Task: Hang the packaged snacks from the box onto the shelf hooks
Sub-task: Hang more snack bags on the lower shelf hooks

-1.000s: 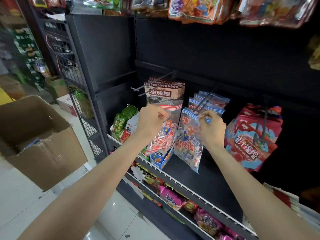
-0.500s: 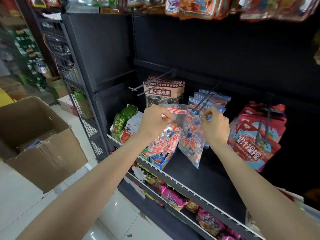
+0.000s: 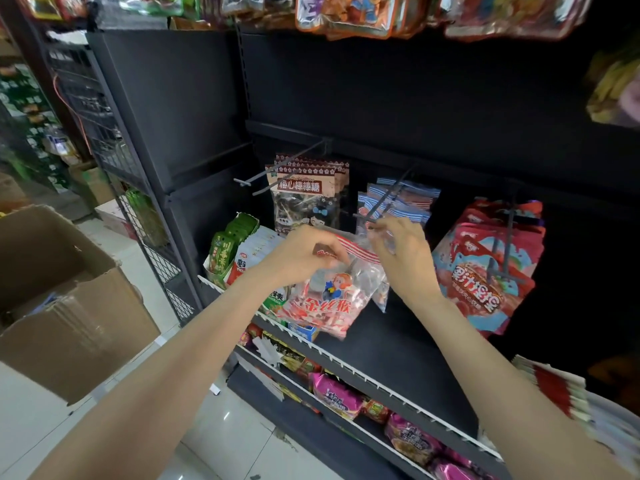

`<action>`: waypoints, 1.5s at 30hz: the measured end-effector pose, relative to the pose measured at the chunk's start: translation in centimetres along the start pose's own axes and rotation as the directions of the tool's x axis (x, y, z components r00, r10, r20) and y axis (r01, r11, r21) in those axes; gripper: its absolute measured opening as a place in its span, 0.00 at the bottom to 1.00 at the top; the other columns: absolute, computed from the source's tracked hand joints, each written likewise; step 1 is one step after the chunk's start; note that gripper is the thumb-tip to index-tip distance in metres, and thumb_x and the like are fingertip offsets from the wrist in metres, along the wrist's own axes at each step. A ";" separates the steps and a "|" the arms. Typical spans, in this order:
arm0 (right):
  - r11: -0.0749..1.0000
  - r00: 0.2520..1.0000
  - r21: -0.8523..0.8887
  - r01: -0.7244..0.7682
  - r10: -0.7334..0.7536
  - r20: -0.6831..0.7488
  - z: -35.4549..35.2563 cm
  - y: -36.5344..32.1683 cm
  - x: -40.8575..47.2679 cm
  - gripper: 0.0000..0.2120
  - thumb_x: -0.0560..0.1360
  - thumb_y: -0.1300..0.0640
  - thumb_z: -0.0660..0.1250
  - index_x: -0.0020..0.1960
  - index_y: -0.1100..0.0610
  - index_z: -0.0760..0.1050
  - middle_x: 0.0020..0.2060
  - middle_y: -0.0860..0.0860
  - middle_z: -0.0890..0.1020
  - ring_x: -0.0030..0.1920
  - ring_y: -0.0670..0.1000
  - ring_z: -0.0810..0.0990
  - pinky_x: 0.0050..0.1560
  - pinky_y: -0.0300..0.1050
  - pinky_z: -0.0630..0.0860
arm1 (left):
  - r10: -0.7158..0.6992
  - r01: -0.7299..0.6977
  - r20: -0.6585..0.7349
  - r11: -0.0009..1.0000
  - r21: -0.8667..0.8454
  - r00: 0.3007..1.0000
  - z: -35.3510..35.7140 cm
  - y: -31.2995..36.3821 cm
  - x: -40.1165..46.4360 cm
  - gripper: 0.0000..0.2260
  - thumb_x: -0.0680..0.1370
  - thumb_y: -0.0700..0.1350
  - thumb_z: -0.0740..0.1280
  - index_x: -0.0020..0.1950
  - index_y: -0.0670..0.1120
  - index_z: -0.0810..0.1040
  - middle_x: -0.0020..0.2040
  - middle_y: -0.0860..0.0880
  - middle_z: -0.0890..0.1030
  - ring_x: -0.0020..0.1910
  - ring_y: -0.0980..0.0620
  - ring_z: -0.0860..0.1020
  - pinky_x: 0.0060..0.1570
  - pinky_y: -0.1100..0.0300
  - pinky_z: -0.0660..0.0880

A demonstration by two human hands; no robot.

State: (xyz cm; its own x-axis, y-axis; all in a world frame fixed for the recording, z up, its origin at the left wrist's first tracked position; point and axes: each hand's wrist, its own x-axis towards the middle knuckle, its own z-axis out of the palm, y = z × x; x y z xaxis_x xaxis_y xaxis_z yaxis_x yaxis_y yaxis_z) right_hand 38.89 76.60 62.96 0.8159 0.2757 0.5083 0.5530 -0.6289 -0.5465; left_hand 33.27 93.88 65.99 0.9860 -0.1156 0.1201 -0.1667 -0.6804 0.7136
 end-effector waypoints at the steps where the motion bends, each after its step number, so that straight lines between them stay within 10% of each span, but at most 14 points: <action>1: 1.000 1.000 0.024 0.000 0.000 0.008 -0.5 0.0 0.0 0.11 0.79 0.55 0.63 0.57 0.59 0.78 0.53 0.53 0.79 0.55 0.53 0.73 0.54 0.38 0.65 | 0.019 -0.020 -0.011 0.999 -0.043 1.000 0.2 0.1 0.1 0.08 0.74 0.36 0.69 0.46 0.48 0.83 0.45 0.60 0.80 0.45 0.66 0.76 0.49 0.71 0.70; 7: 0.999 1.000 0.031 -0.023 0.023 0.002 -1.3 0.5 0.4 0.07 0.77 0.57 0.65 0.47 0.59 0.81 0.41 0.52 0.84 0.45 0.54 0.80 0.55 0.55 0.75 | 0.032 -0.067 -0.148 0.969 -0.236 0.988 2.0 0.3 0.7 0.11 0.75 0.33 0.67 0.50 0.47 0.80 0.49 0.54 0.79 0.43 0.72 0.74 0.43 0.80 0.68; 23: 0.987 0.993 -0.121 -0.105 0.097 -0.070 -0.4 0.1 1.3 0.13 0.80 0.56 0.60 0.47 0.60 0.81 0.40 0.55 0.83 0.40 0.52 0.75 0.65 0.52 0.67 | -0.125 0.043 -0.199 0.927 -0.372 0.972 3.1 -0.7 2.9 0.13 0.73 0.30 0.66 0.47 0.48 0.78 0.49 0.56 0.78 0.47 0.61 0.77 0.42 0.74 0.73; 32: 0.913 0.982 -0.383 -0.140 0.079 -0.172 0.6 0.8 2.7 0.09 0.77 0.62 0.63 0.55 0.57 0.78 0.49 0.55 0.82 0.52 0.57 0.78 0.63 0.51 0.64 | -0.200 0.134 -0.235 0.954 -0.270 0.951 4.7 -0.9 6.5 0.12 0.71 0.32 0.67 0.47 0.47 0.74 0.50 0.43 0.80 0.50 0.43 0.78 0.52 0.47 0.77; 37: 0.906 0.968 -0.416 -0.076 -0.032 -0.247 1.2 1.2 2.8 0.15 0.61 0.75 0.73 0.45 0.64 0.78 0.41 0.61 0.78 0.43 0.62 0.77 0.40 0.53 0.76 | -0.173 0.137 -0.327 0.982 -0.130 0.929 5.4 -0.6 8.1 0.15 0.71 0.34 0.67 0.42 0.53 0.69 0.51 0.40 0.76 0.49 0.43 0.77 0.50 0.54 0.74; 45: 0.955 0.997 -0.296 0.030 -0.052 -0.065 2.3 1.0 -1.0 0.07 0.74 0.63 0.62 0.48 0.65 0.76 0.46 0.59 0.77 0.45 0.58 0.75 0.44 0.50 0.75 | -0.064 0.095 -0.375 0.993 0.066 0.925 4.4 -1.9 6.4 0.14 0.75 0.34 0.67 0.59 0.44 0.75 0.63 0.43 0.67 0.59 0.50 0.71 0.57 0.76 0.60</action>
State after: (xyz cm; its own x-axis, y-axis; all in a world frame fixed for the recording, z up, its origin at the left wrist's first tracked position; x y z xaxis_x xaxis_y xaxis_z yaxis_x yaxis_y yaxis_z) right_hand 39.02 77.33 60.38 0.7734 0.2599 0.5782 0.5026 -0.8072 -0.3095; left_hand 39.92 91.22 62.41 0.9227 0.2082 0.3245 -0.0717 -0.7343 0.6750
